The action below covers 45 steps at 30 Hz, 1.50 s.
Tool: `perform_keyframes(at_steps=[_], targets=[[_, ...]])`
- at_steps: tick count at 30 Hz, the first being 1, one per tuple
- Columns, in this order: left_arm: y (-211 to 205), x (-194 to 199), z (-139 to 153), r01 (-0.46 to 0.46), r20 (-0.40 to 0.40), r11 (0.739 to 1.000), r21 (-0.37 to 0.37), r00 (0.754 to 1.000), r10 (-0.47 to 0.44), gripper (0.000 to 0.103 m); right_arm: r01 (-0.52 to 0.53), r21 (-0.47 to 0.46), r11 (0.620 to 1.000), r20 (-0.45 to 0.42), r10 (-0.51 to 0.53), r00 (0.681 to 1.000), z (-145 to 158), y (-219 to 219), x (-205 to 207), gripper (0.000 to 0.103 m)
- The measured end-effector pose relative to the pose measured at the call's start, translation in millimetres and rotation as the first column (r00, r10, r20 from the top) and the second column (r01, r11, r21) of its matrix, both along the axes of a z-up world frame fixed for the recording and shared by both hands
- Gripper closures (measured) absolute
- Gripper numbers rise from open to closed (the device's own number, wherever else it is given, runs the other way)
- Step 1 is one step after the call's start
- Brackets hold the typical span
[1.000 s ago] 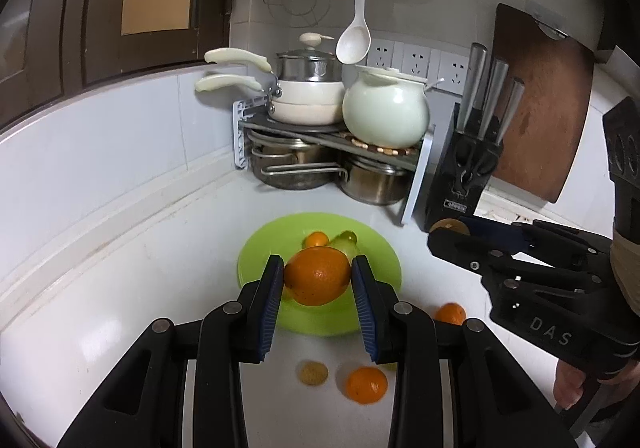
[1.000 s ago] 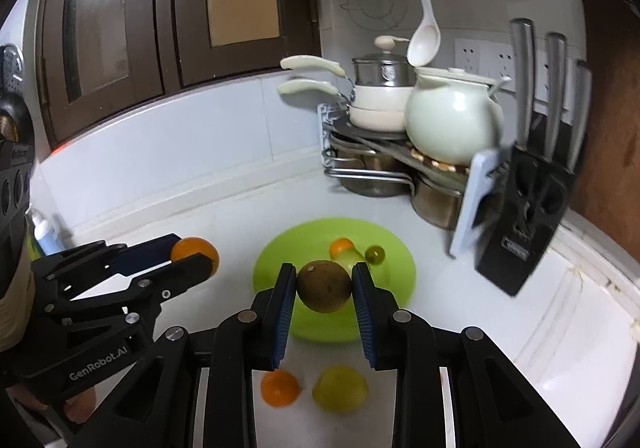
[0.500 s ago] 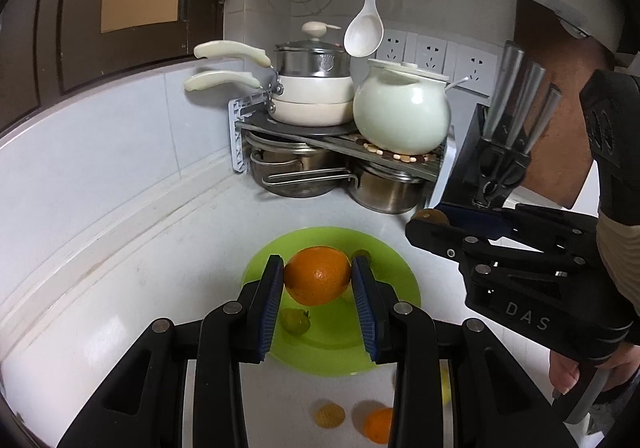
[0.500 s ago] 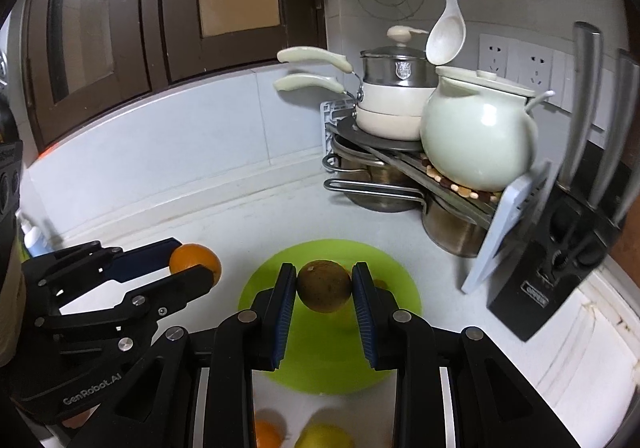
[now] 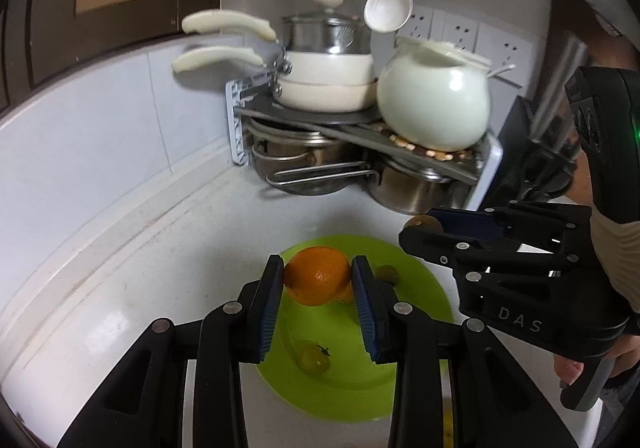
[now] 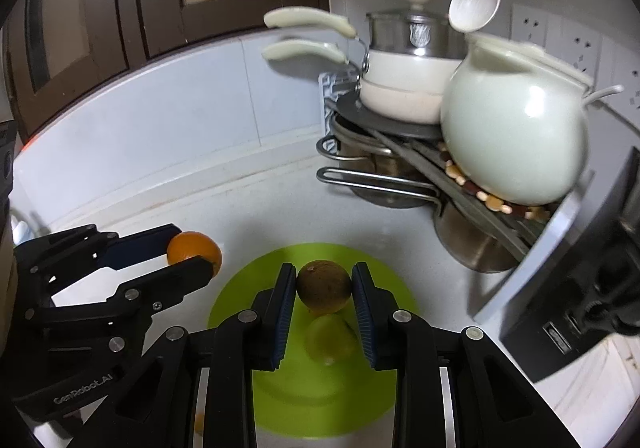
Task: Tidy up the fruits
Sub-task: 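Carry both held fruits over the lime-green plate and lower them, then open left tool to release the orange while right tool releases the brown fruit, then withdraw both tools from the plate toward the remaining fruits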
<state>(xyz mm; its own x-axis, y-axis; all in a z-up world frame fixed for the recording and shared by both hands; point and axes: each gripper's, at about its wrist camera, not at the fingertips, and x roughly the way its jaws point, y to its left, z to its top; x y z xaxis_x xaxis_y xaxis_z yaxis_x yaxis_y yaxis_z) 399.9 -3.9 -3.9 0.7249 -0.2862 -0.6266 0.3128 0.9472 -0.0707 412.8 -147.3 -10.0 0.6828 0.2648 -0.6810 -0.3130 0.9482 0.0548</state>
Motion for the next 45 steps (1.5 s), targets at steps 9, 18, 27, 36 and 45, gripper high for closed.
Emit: perform_keyframes(at_steps=[9, 18, 27, 36, 45], targets=[[-4.6, 44.2, -36.2, 0.014, -0.113, 1.000, 0.007, 0.993, -0.013, 0.068, 0.000, -0.002, 1.000, -0.113, 0.000, 0.994, -36.8, -8.0, 44.0, 0.073], [-8.5, 69.8, -64.3, 0.039, -0.189, 0.999, 0.016, 0.981, -0.035, 0.068, 0.001, -0.001, 1.000, -0.202, -0.001, 0.979, -60.7, -11.8, 70.2, 0.073], [-9.0, 76.3, -72.7, 0.033, -0.219, 0.999, 0.019, 0.975, -0.028, 0.068, 0.003, -0.003, 1.000, -0.222, -0.003, 0.975, -64.1, -11.3, 76.7, 0.069], [-3.2, 58.6, -50.3, 0.009, -0.164, 0.999, 0.031, 0.986, -0.003, 0.061, 0.008, -0.016, 1.000, -0.175, -0.011, 0.985, -47.8, -13.2, 58.4, 0.064], [2.4, 18.5, -15.4, 0.006, -0.079, 1.000, 0.021, 0.997, -0.005, 0.053, 0.005, 0.004, 1.000, -0.066, -0.005, 0.998, -9.7, -11.0, 13.5, 0.060]])
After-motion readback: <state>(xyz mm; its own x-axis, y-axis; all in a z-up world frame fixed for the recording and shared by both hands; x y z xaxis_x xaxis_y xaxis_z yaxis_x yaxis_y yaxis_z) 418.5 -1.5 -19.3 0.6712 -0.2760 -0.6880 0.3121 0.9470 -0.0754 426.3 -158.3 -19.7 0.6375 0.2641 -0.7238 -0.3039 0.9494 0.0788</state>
